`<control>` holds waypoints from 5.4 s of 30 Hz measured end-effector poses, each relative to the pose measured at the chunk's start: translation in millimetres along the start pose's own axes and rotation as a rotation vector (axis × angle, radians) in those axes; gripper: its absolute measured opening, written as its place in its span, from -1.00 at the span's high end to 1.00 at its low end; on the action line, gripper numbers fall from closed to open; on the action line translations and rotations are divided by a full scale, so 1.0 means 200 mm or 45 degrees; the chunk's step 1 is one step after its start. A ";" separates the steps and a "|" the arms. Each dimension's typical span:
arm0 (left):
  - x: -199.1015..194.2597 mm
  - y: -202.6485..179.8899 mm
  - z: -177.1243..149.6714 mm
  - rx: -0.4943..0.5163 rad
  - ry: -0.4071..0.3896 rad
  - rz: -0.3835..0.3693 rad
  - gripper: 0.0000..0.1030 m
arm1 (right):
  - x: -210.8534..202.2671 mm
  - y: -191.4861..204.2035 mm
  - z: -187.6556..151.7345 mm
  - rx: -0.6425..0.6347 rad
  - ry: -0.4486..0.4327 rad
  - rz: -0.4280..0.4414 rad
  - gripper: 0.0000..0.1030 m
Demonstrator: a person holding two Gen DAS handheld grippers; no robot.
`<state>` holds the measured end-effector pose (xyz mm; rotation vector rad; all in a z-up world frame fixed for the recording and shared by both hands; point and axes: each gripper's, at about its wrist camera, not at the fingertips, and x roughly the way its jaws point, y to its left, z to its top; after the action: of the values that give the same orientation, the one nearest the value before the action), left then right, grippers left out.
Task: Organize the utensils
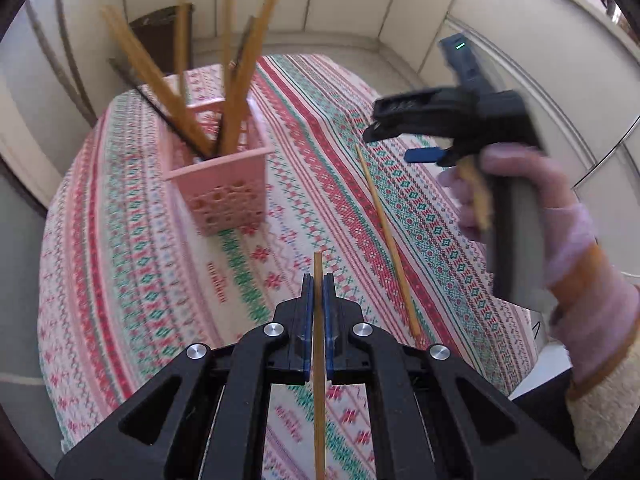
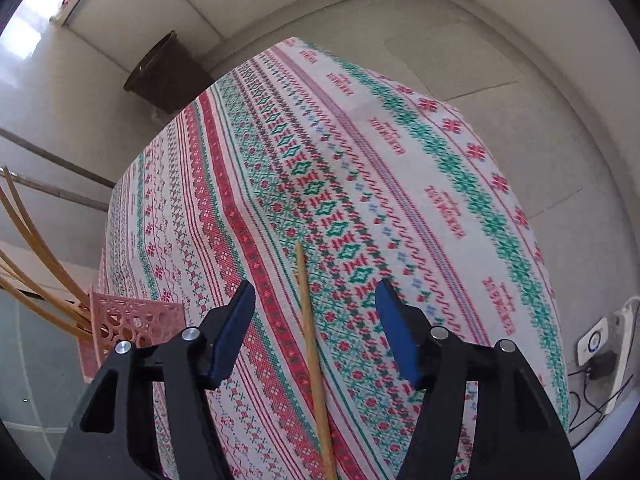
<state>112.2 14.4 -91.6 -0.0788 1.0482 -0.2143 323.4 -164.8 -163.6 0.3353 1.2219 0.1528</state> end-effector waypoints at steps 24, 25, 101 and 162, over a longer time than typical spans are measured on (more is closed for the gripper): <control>-0.28 0.03 -0.02 0.026 -0.212 -0.011 0.92 | -0.39 0.09 -0.31 -0.260 -0.190 0.002 0.89; -0.30 0.02 -0.03 0.026 -0.212 -0.022 0.92 | -0.45 0.09 -0.34 -0.268 -0.201 0.022 0.89; -0.78 0.38 0.41 -0.378 -0.749 0.313 -0.12 | -1.05 0.53 -0.02 -0.229 -0.618 0.509 0.82; -0.59 -0.14 0.05 -0.143 -0.755 0.545 -0.86 | -1.09 0.19 -0.74 -0.312 -0.832 -0.106 -0.87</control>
<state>60.1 12.4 17.5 -0.0150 0.4649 0.2485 113.0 -167.8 -1.0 0.1018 0.5602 0.1065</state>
